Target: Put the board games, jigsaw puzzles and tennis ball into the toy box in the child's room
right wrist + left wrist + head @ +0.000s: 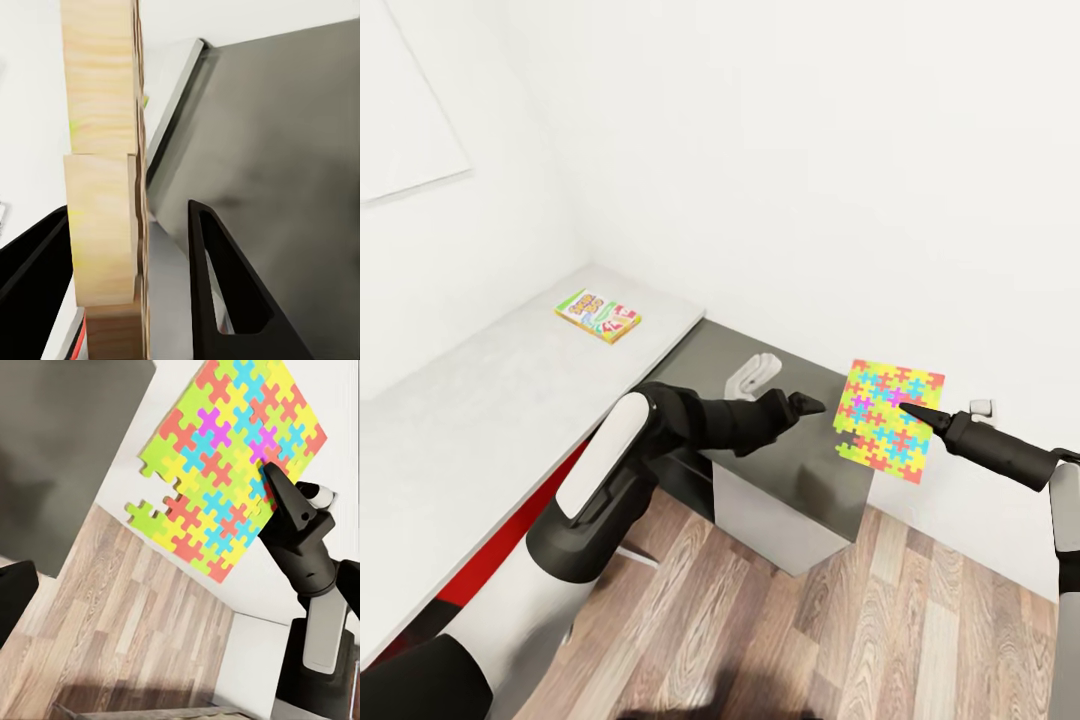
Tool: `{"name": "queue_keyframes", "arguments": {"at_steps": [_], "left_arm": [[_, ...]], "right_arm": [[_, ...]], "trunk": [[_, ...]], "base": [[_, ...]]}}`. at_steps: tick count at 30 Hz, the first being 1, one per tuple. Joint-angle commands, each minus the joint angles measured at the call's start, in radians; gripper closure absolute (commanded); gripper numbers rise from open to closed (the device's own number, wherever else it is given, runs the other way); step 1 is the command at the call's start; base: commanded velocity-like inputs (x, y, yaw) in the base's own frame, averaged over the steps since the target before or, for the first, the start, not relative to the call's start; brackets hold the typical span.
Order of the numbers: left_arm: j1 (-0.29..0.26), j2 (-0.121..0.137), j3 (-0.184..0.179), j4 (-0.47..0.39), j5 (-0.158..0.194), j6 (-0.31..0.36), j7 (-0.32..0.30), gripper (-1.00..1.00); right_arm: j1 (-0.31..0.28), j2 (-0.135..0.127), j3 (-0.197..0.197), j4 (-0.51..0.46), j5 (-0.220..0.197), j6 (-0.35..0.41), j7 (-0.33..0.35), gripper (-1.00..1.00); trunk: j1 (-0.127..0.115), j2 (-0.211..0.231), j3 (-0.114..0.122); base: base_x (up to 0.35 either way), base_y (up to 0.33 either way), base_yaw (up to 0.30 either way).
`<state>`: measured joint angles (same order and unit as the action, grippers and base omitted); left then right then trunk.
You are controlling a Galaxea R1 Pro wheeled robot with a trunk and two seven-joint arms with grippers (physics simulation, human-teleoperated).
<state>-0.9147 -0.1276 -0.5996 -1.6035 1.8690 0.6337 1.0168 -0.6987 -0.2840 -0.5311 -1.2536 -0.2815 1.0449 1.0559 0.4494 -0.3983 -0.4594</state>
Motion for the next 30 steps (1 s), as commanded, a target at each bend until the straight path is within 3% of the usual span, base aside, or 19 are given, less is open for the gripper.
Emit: {"name": "queue_keyframes", "arguments": {"at_steps": [1, 22, 26, 30], "left_arm": [[0.000, 0.000, 0.001, 0.000, 0.005, 0.003, 0.006, -1.00], [0.002, 0.000, 0.004, 0.002, -0.006, 0.003, 0.000, -1.00], [0.025, 0.015, 0.004, 0.024, -0.003, -0.001, 0.002, -1.00], [0.031, 0.015, 0.004, 0.035, -0.003, -0.001, 0.002, -1.00]], "right_arm": [[-0.001, 0.000, 0.000, -0.001, 0.005, 0.002, 0.007, 1.00], [0.013, 0.002, 0.008, -0.046, 0.003, 0.002, 0.010, 1.00], [0.000, 0.022, -0.001, -0.023, 0.010, 0.002, 0.008, 1.00], [0.000, 0.022, -0.001, -0.019, 0.010, 0.002, 0.008, 1.00]], "trunk": [[0.001, -0.002, 0.000], [0.001, -0.002, 0.029], [0.001, -0.002, 0.029], [0.001, -0.002, 0.029]], "base": [[0.000, 0.000, 0.000], [0.000, 0.000, 0.000], [0.000, 0.000, 0.000], [0.000, 0.000, 0.000]]}}
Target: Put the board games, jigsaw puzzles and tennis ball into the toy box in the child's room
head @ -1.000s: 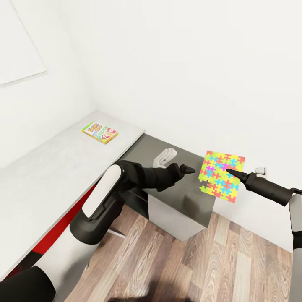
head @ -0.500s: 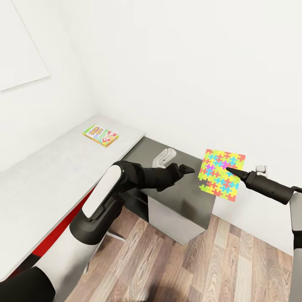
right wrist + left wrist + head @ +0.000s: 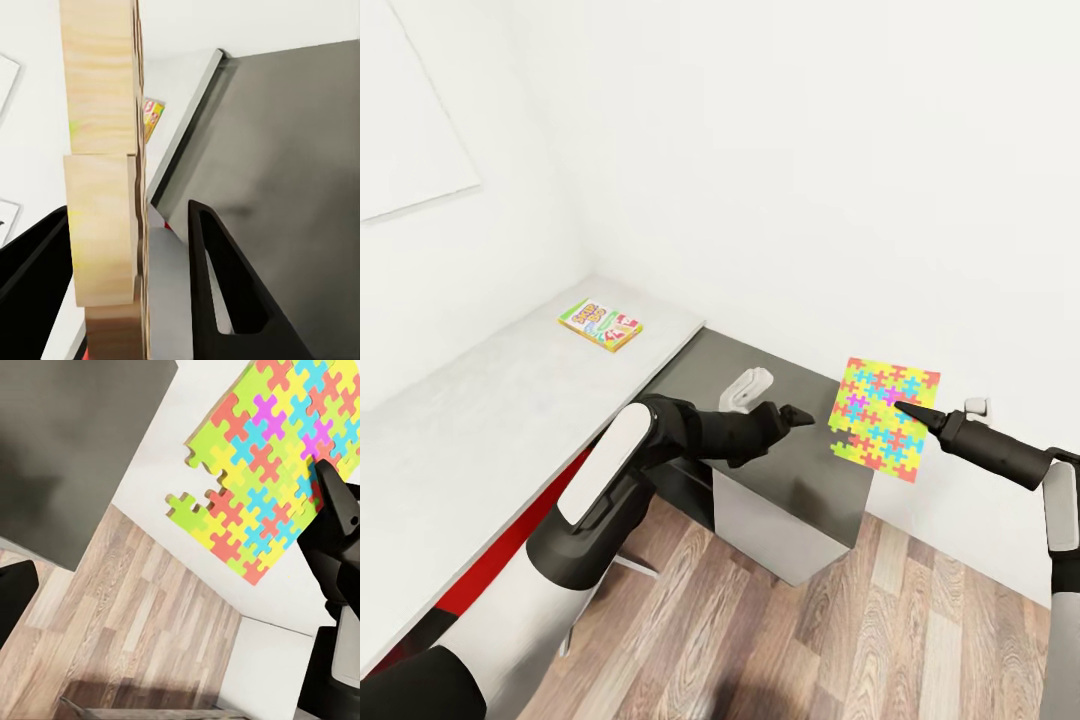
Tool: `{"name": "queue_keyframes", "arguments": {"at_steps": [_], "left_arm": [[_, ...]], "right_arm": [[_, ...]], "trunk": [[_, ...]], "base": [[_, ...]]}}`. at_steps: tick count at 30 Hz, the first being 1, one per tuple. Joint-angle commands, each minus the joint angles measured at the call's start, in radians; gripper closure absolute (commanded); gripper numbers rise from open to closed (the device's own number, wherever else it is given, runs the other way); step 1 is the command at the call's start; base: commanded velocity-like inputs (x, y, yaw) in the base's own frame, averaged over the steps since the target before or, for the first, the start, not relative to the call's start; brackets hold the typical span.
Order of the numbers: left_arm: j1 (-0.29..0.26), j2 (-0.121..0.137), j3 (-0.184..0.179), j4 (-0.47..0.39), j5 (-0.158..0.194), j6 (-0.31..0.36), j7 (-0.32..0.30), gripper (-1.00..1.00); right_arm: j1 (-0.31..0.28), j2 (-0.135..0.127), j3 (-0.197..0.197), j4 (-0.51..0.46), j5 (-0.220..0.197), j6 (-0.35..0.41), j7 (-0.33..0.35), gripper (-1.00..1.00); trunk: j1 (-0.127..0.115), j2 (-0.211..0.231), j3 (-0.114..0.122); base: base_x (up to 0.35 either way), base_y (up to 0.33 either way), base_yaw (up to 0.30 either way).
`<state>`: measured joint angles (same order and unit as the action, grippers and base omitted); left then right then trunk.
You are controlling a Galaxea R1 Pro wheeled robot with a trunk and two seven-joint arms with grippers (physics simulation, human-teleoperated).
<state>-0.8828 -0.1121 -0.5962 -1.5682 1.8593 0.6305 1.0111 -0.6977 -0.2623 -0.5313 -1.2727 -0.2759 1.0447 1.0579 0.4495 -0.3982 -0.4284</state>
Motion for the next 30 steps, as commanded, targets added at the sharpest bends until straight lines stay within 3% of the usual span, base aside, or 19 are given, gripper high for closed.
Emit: {"name": "queue_keyframes", "arguments": {"at_steps": [1, 30], "left_arm": [[-0.001, 0.000, 0.001, -0.001, 0.006, 0.002, 0.008, -1.00], [-0.001, 0.000, 0.001, -0.001, 0.006, 0.002, 0.008, -1.00]], "right_arm": [[-0.001, 0.000, -0.001, 0.000, 0.004, 0.003, 0.006, 1.00], [-0.001, 0.000, -0.001, 0.000, 0.004, 0.003, 0.006, 1.00]], "trunk": [[0.001, -0.002, -0.002], [0.001, -0.002, -0.002]], "base": [[0.000, 0.000, 0.000], [0.000, 0.000, 0.000]]}}
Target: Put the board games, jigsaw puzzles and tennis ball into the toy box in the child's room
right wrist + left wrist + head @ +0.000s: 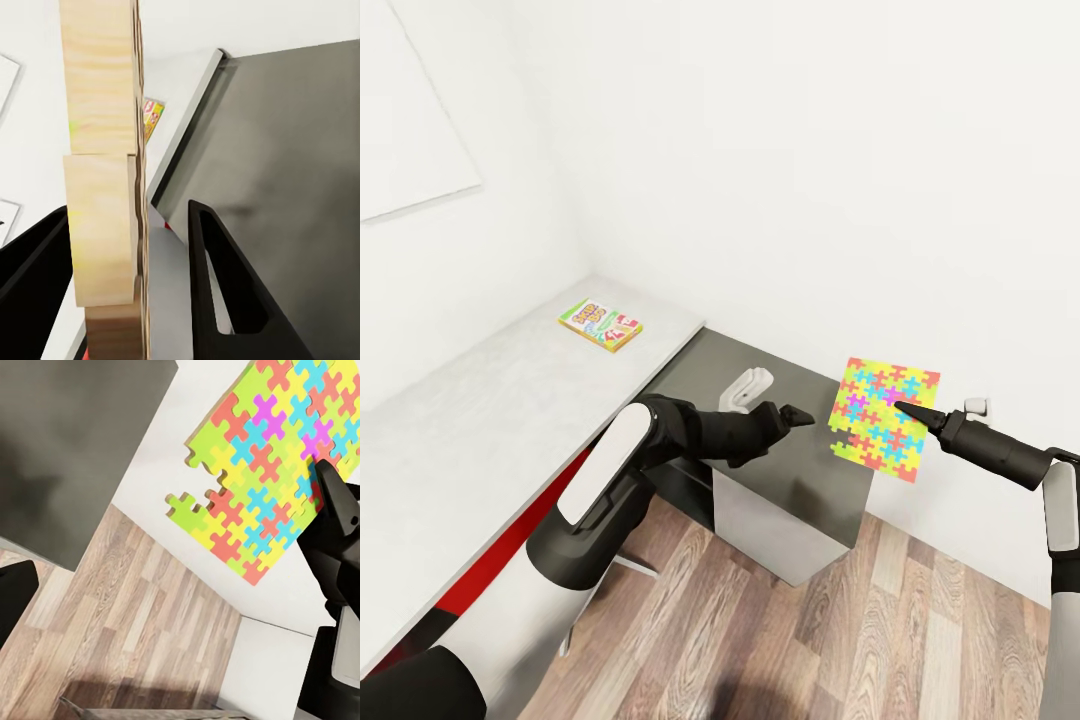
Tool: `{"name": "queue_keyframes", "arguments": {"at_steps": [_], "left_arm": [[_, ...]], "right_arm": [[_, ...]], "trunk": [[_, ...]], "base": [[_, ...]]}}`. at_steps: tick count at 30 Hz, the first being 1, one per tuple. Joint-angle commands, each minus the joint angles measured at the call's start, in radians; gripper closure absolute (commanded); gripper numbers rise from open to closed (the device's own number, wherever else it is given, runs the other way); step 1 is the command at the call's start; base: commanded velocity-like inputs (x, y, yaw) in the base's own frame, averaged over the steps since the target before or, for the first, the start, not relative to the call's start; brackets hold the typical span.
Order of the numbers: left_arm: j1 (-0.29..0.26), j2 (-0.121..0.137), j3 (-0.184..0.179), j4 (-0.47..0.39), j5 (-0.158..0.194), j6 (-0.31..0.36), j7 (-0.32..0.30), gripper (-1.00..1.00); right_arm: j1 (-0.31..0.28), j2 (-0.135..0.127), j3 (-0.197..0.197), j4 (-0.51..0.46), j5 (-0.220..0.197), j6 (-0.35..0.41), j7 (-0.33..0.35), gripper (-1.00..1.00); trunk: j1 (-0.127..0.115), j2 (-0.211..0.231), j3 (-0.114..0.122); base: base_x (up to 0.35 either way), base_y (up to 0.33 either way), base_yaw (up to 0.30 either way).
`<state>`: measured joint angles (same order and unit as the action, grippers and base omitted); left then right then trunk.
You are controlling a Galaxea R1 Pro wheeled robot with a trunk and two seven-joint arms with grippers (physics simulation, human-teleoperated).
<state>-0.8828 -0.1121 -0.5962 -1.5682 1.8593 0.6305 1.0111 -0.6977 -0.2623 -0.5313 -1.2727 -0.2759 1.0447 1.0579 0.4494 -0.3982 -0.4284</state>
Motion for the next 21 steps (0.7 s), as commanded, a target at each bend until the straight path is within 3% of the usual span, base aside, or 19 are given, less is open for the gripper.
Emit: {"name": "queue_keyframes", "arguments": {"at_steps": [1, 9, 21], "left_arm": [[-0.001, 0.000, 0.001, -0.001, 0.006, 0.002, 0.008, -1.00], [0.003, -0.002, 0.001, 0.007, 0.005, 0.003, 0.003, -1.00], [0.026, 0.000, 0.001, 0.031, -0.005, 0.006, -0.061, -1.00]], "right_arm": [[-0.001, 0.000, -0.001, 0.000, 0.004, 0.003, 0.006, 1.00], [0.003, -0.001, -0.001, -0.005, 0.004, 0.003, 0.006, 1.00], [0.019, -0.008, -0.001, -0.022, 0.001, 0.003, 0.005, 1.00]], "trunk": [[0.001, -0.002, -0.002], [0.001, -0.002, -0.001], [0.001, -0.002, 0.007]], "base": [[0.000, 0.000, 0.000], [0.000, 0.000, 0.000], [-0.004, 0.000, 0.000]]}}
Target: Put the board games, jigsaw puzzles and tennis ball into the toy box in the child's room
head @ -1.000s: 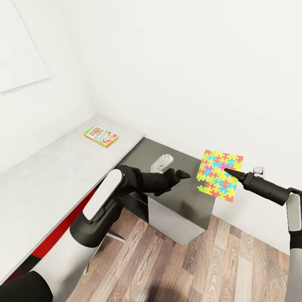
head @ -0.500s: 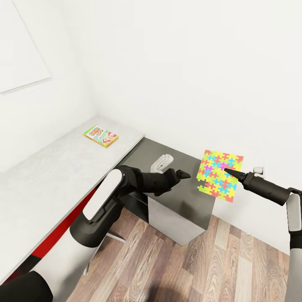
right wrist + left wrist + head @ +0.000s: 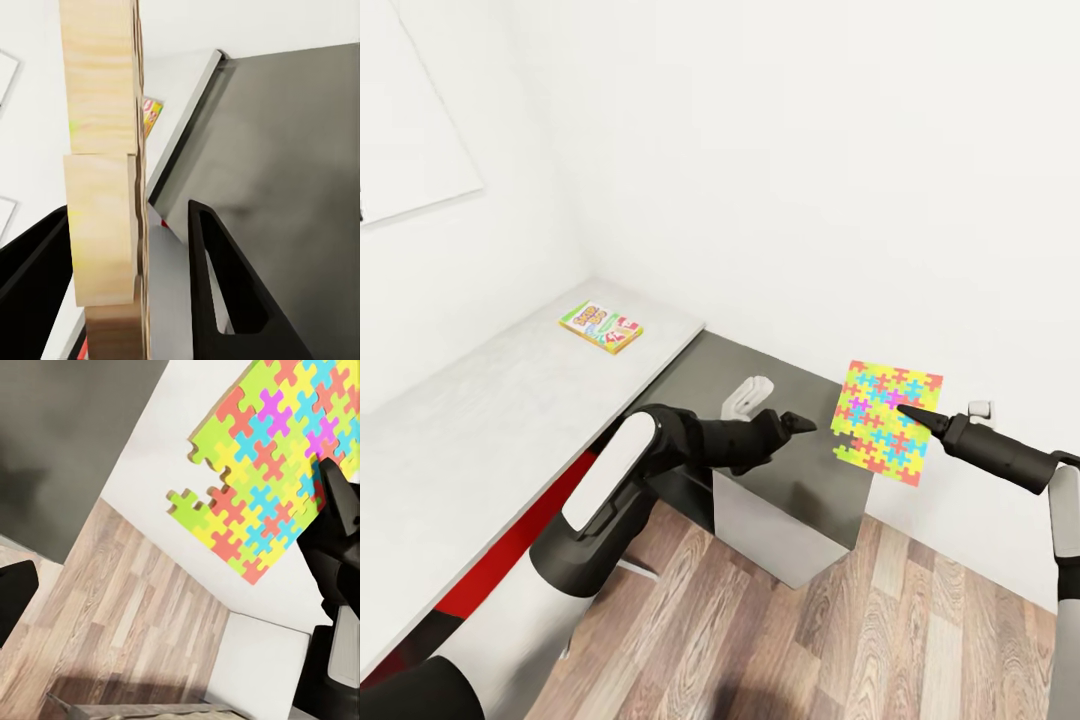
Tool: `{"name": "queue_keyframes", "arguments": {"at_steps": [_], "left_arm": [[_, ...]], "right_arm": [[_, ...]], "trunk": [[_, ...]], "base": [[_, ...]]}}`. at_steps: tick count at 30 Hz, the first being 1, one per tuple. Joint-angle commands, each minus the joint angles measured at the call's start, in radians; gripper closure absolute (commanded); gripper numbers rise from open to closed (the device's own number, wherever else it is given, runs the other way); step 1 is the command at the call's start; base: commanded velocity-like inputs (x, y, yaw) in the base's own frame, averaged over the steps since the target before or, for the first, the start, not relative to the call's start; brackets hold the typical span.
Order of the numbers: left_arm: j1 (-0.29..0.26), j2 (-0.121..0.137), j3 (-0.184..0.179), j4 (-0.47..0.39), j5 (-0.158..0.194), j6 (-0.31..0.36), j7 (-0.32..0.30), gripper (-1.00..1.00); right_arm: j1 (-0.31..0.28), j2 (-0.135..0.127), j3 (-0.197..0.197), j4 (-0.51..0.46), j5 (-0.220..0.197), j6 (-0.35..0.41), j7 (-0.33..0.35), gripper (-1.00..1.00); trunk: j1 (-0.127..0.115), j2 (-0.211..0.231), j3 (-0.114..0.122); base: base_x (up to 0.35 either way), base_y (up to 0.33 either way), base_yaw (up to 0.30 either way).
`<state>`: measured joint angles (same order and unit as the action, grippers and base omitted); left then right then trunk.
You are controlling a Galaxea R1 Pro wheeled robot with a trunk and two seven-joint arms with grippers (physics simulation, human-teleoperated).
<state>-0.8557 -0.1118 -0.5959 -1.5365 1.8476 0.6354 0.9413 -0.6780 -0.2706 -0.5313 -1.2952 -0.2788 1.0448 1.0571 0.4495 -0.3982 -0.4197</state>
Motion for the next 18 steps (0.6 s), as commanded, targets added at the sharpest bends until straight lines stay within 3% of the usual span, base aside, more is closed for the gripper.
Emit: {"name": "queue_keyframes", "arguments": {"at_steps": [1, 18], "left_arm": [[0.000, 0.000, 0.001, 0.000, 0.006, 0.002, 0.005, -1.00], [0.004, 0.001, 0.002, 0.000, 0.006, 0.004, -0.009, -1.00]], "right_arm": [[0.000, 0.000, -0.001, 0.000, 0.004, 0.002, 0.006, 1.00], [0.001, 0.001, -0.001, -0.002, 0.002, 0.002, 0.006, 1.00]], "trunk": [[0.001, -0.002, -0.001], [0.001, -0.002, 0.001]], "base": [[-0.060, 0.000, 0.000], [-0.234, 0.000, 0.000]]}}
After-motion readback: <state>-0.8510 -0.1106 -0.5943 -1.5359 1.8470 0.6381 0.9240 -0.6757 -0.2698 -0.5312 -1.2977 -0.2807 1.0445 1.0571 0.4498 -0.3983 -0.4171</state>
